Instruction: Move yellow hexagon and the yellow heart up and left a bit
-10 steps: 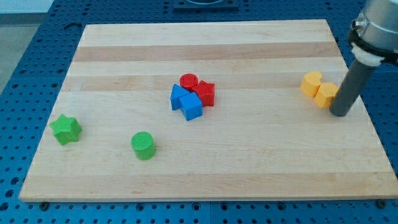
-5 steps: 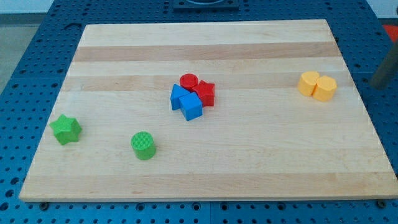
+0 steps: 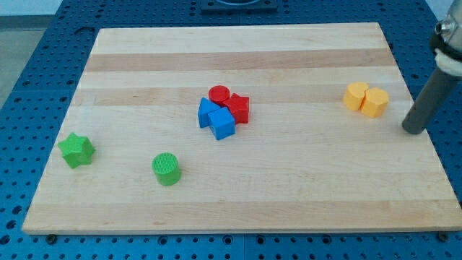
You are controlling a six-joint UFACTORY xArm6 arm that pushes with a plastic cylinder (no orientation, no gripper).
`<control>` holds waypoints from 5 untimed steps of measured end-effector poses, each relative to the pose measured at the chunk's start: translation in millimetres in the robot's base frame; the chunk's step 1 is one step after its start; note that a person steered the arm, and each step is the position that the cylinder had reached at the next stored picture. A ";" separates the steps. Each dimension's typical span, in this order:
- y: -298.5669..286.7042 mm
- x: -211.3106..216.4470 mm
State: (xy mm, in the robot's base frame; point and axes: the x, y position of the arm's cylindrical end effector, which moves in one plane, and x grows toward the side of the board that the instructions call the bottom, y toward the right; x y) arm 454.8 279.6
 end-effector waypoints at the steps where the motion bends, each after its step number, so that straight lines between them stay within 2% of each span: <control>1: 0.5 -39.1; 2: -15.1 -58.3; 3: -79.1 -48.8; 4: -136.7 -17.8; 5: -155.0 -4.8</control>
